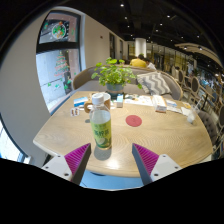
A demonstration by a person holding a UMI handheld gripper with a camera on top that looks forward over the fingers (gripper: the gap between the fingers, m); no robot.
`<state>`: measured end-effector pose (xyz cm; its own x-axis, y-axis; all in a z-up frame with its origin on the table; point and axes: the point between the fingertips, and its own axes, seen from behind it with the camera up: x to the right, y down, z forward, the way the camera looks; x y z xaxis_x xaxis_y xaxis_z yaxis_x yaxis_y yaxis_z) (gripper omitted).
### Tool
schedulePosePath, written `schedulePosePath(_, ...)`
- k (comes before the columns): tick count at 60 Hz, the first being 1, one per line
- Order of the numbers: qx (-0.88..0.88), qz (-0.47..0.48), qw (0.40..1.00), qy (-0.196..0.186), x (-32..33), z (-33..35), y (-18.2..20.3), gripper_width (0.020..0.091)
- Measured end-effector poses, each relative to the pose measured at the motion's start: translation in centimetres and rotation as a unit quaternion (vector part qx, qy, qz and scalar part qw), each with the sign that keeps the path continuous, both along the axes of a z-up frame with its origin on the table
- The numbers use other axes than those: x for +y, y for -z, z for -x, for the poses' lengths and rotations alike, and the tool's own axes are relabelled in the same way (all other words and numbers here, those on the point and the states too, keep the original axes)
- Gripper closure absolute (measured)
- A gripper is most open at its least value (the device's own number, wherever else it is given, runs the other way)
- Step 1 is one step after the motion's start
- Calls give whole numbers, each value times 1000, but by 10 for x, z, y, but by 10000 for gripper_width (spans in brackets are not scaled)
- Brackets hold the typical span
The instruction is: Pour water
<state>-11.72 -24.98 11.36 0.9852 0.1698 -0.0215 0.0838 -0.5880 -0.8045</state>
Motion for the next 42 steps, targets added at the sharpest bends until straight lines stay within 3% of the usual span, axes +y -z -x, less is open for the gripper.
schedulePosePath(20, 23, -68, 997, 26, 103, 47, 25, 288)
schedulePosePath(24, 17, -76, 997, 29, 117, 49, 31, 362)
schedulePosePath(30, 14, -83, 996, 26, 128, 54, 37, 572)
schedulePosePath(42, 8, -66, 997, 31, 128, 52, 37, 683)
